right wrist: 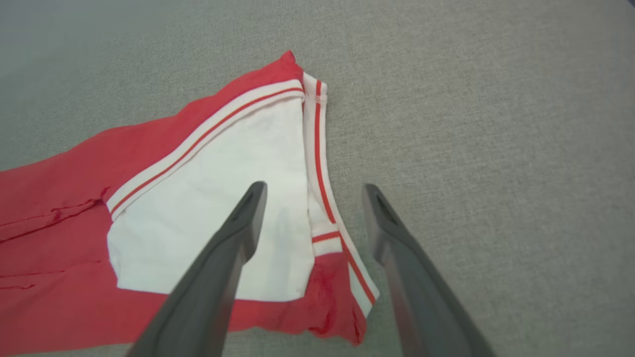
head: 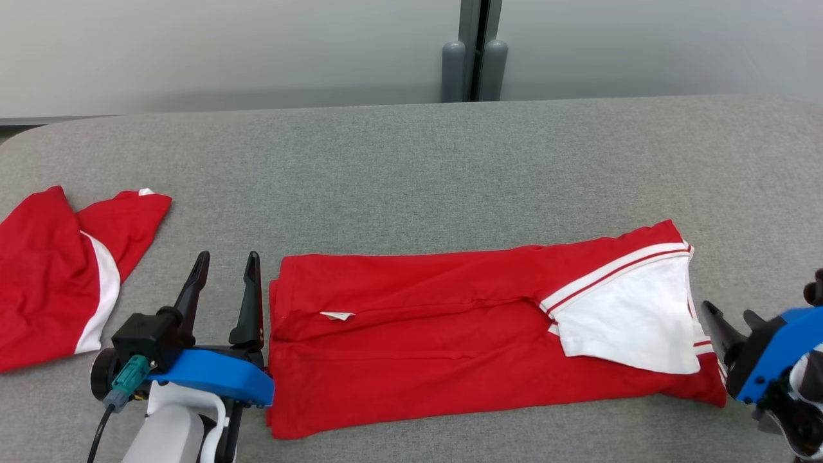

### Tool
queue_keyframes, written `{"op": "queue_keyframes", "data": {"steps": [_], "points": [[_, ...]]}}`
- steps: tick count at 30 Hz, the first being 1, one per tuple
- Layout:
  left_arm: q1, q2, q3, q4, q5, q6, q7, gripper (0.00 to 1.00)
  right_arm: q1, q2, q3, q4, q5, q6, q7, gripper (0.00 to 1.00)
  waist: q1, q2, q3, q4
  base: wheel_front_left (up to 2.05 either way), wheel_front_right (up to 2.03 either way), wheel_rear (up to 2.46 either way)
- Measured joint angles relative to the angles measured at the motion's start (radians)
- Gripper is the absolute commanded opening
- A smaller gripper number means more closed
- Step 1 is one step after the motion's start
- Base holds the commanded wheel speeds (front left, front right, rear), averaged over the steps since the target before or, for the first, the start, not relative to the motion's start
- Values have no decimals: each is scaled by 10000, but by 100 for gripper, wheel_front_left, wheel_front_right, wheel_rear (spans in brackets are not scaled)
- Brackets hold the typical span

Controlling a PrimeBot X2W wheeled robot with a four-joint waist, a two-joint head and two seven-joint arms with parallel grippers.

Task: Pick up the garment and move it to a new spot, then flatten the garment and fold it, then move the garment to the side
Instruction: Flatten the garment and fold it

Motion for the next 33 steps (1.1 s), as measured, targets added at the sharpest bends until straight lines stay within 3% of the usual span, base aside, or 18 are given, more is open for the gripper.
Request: {"op": "queue_keyframes", "data": {"steps": [14, 19, 20, 21, 26, 33], "points": [[-359, 255, 121, 416, 485, 59, 0, 100, -2050, 82, -215, 3707, -2077, 2, -577, 100, 1, 0, 276, 370, 0, 0, 0], [-373, 247, 92, 407, 416, 77, 6, 100, -2466, 98, -259, 4581, -2169, 0, -593, 100, 0, 0, 352, 514, 0, 0, 0], [-373, 247, 94, 407, 395, 77, 6, 100, -2515, 81, -182, 4684, -2119, -4, -589, 33, 1, 0, 357, 528, 0, 0, 0], [-373, 242, 86, 403, 387, 77, 6, 100, -2555, 59, -100, 4752, -2057, -13, -602, 0, 1, 0, 354, 535, 0, 0, 0], [-363, 242, 58, 420, 305, 90, 48, 100, -2504, -307, 326, 4573, -1760, 8, -871, 0, 1, 0, 222, 510, 0, 0, 0], [16, 405, 263, 244, 121, 142, 46, 100, -2015, -1467, -102, 2951, -1684, 4, -840, 0, 1, 0, -28, 152, 0, 0, 0]]}}
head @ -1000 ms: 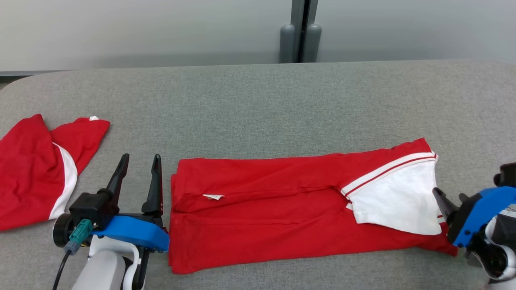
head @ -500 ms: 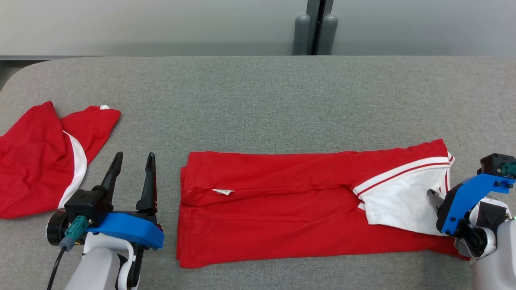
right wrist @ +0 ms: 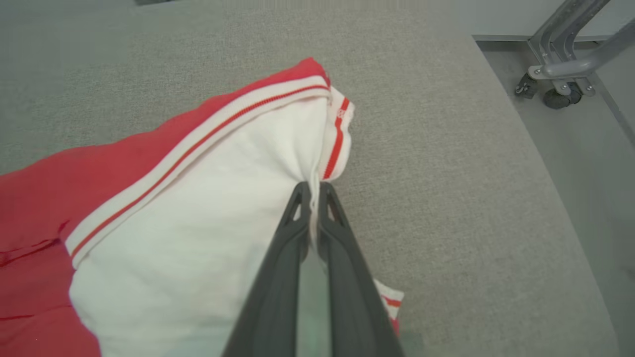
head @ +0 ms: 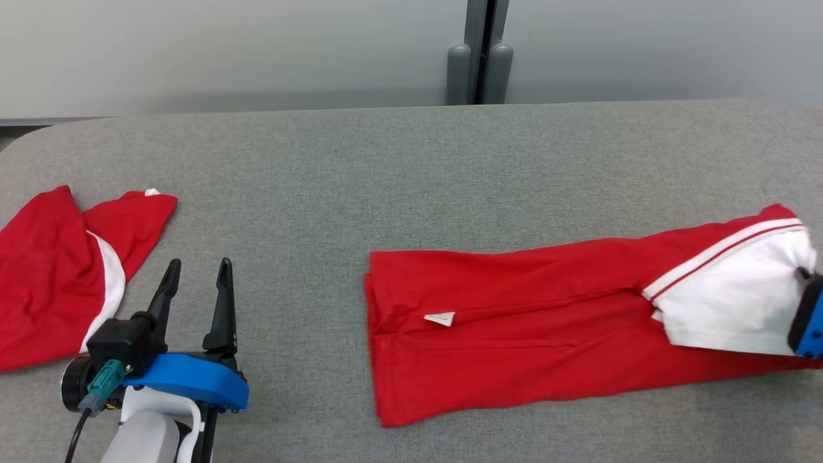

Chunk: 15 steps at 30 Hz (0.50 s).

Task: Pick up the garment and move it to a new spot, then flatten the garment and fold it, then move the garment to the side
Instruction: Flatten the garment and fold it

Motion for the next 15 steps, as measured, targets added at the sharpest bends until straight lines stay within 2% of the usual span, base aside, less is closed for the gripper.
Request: {"op": "queue_keyframes", "data": {"steps": [6, 11, 15], "points": [[208, -44, -27, -132, -82, 73, -2, 100, 381, -782, -500, -1151, -171, -2, 548, 0, 0, 0, -175, -155, 0, 0, 0], [217, -82, -144, -127, -86, 67, -4, 100, 851, -408, 13, -2259, 0, -2, 1363, 0, 0, 0, -337, -163, 0, 0, 0], [247, -84, -182, -65, -105, 46, -8, 100, 1356, 169, 1183, -3294, 353, -4, 1931, 0, 0, 0, -475, -151, 0, 0, 0]]}}
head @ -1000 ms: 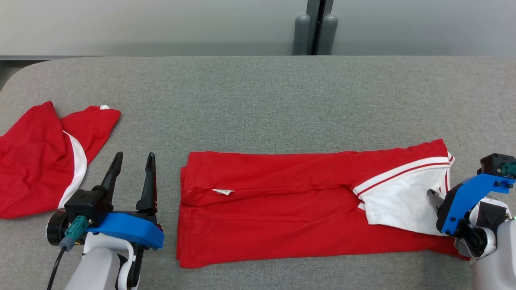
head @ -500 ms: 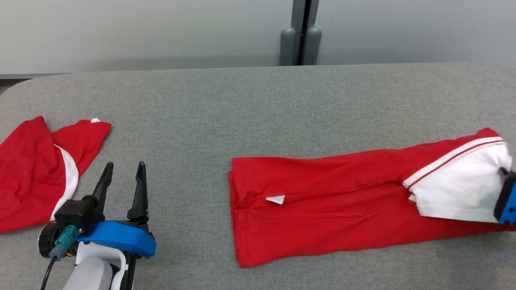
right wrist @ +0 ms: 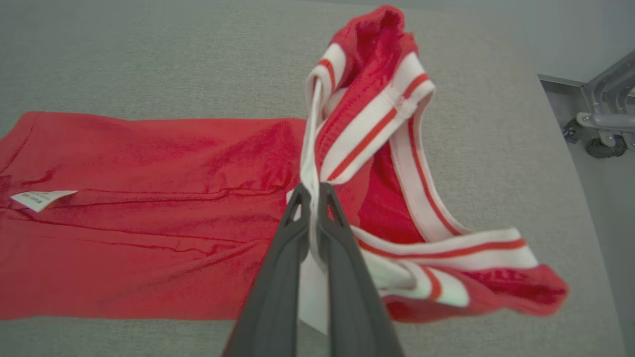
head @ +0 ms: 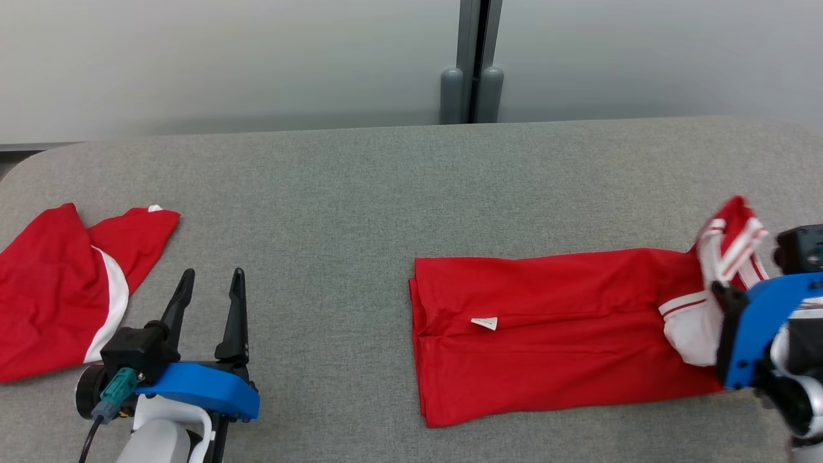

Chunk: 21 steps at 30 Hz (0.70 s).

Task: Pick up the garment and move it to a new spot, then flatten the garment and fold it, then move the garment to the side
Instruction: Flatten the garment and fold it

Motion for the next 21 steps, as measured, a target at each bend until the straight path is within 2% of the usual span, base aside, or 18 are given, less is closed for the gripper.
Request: {"op": "queue_keyframes", "data": {"steps": [6, 12, 16, 20, 21], "points": [[9, -8, -69, 0, -44, -15, -6, 100, 89, 704, 2562, -811, 408, 2, 163, 0, 0, 0, -69, 69, 0, 0, 0], [-24, -50, -180, 10, -54, -54, 10, 100, -627, 1360, 4556, 82, 702, 2, -130, 0, 0, 0, -14, 280, 0, 0, 0], [-155, -94, -332, 69, -54, -117, 12, 100, -1187, 1603, 5127, 1189, 754, 2, -512, 0, 0, 0, 45, 536, 0, 0, 0], [-247, -136, -410, 161, -54, -161, 12, 100, -1422, 1670, 5033, 2088, 637, 2, -836, 0, 0, 0, 75, 841, 0, 0, 0], [-252, -134, -408, 186, -56, -188, 12, 100, -1449, 1676, 5033, 2242, 660, 2, -884, 83, 0, 0, 86, 899, 0, 0, 0]]}}
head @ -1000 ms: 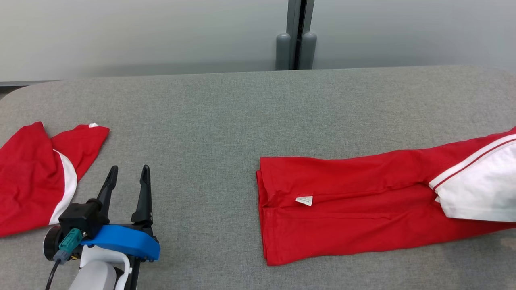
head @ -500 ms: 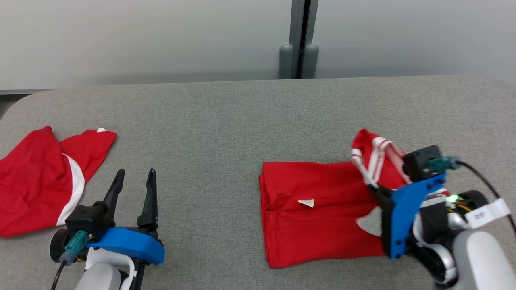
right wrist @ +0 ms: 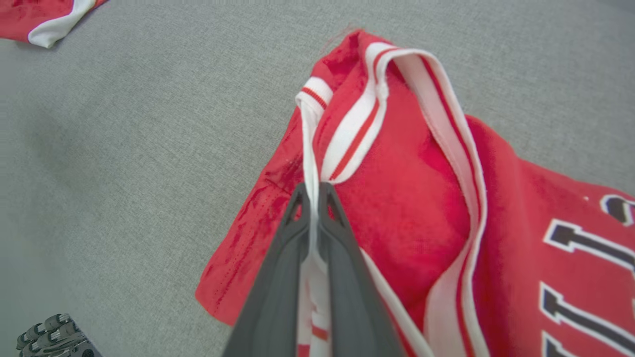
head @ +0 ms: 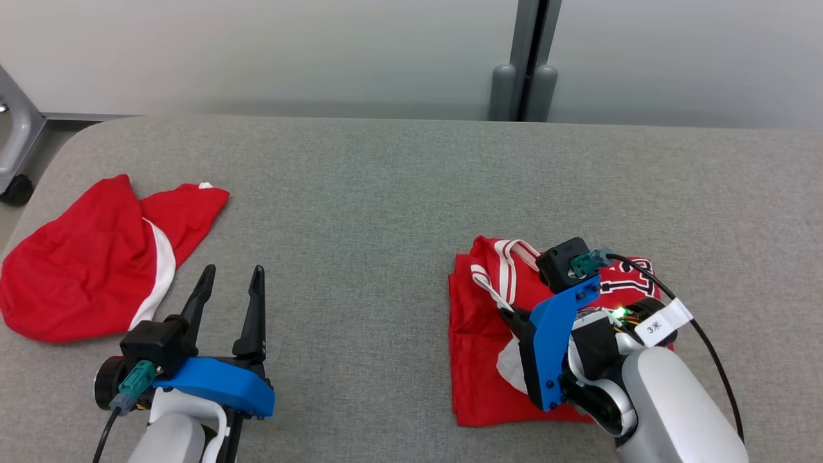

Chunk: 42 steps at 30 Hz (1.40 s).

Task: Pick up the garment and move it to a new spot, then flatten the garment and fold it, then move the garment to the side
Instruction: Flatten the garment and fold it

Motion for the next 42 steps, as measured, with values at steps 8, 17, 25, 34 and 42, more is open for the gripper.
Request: {"op": "queue_keyframes", "data": {"steps": [8, 17, 25, 34, 42], "points": [[30, 29, 54, 2, -15, 79, -8, 100, -63, 63, -242, -1411, 1841, 0, -851, 100, 0, 0, -46, 39, 0, 0, 0], [226, 180, 270, -230, -115, 222, -19, 100, 1215, -466, -2844, -3331, 941, -2, -1808, 100, 0, 0, -62, -488, 0, 0, 0], [254, 144, 282, -362, -173, 253, -21, 100, 2590, -541, -2853, -2307, -387, -2, -3785, 3, 0, 0, -16, -687, 0, 0, 0], [247, 171, 199, -378, -176, 232, -35, 100, 1778, -35, -642, 324, -681, 0, -4684, 0, 0, 0, 72, -653, 0, 0, 0], [192, 90, -33, -301, -174, 192, -2, 100, 881, 56, 2082, 2334, 343, 0, -4535, 0, 0, 0, 5, -335, 0, 0, 0]]}}
